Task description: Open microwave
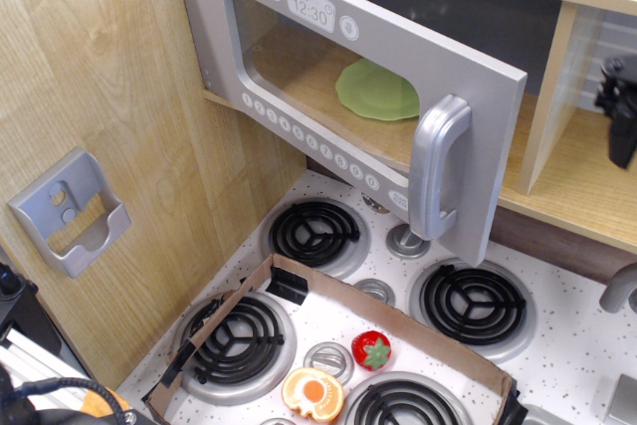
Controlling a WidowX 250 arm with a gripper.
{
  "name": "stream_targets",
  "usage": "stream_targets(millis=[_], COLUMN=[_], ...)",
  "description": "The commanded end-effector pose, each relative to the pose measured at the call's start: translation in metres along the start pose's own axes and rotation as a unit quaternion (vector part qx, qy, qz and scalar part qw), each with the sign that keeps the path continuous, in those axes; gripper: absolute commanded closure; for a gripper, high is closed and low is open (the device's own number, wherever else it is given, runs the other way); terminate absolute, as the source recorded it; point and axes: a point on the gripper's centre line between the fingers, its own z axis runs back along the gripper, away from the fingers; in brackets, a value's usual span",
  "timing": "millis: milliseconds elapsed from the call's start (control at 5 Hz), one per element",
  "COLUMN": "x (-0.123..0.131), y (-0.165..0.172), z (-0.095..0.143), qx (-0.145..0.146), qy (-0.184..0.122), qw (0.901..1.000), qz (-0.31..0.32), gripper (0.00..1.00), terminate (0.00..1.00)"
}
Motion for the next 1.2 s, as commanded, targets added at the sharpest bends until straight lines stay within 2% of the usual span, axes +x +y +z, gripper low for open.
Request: stream_targets(millis=[0,200,400,600,800,1000], x=[0.028,0.023,0.004,-0.013,-0.033,-0.054], y=[0.029,0.051,0.077,0.102,0.123,0.147], z=[0.003,0.001,-0.01,-0.018,-0.025,-0.036], qx=[-0.04,-0.047,-0.048,-0.075,-0.057,-0.055], qy=[-0.037,-0.027,-0.025,-0.006,-0.03,-0.03], qw=[0.994,0.994,0.9959,0.9966,0.9975,0.9976], qz=[-0.095,-0.095,-0.072,-0.035,-0.03,-0.029], gripper=[0.0,0.0,0.0,0.0,0.0,0.0], terminate=[0.0,0.0,0.0,0.0,0.0,0.0])
